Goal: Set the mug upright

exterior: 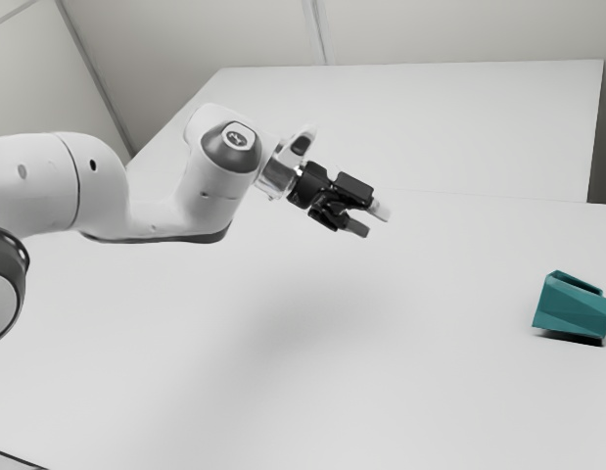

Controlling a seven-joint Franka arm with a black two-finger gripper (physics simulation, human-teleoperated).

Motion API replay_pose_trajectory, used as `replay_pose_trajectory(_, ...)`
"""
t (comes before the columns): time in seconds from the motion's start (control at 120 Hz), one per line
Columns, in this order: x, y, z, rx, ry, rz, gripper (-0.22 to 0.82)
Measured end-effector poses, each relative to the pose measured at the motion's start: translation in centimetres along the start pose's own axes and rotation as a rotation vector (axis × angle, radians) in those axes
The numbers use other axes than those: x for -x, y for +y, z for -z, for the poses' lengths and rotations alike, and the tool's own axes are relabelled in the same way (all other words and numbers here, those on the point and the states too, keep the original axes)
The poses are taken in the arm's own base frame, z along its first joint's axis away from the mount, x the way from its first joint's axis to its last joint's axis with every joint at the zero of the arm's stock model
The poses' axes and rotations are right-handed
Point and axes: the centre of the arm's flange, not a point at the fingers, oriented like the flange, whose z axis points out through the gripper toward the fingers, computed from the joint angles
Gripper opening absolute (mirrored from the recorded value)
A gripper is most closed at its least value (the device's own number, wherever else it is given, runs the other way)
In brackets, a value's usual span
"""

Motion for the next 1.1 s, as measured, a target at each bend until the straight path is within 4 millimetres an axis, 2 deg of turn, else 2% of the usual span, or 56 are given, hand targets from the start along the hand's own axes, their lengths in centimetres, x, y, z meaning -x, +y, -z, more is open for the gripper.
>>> replay_pose_trajectory(0.117, 0.5, -0.1, -3.0, 0.043, 0.006, -0.050, 0.58)
replay_pose_trajectory(0.367, 1.1, -0.6, -7.3, 0.080, 0.008, -0.167, 0.58)
replay_pose_trajectory(0.55, 0.4, -0.4, -10.6, 0.094, -0.001, -0.259, 0.58)
replay_pose_trajectory(1.1, -1.0, 1.9, -17.3, 0.106, -0.015, -0.311, 0.58)
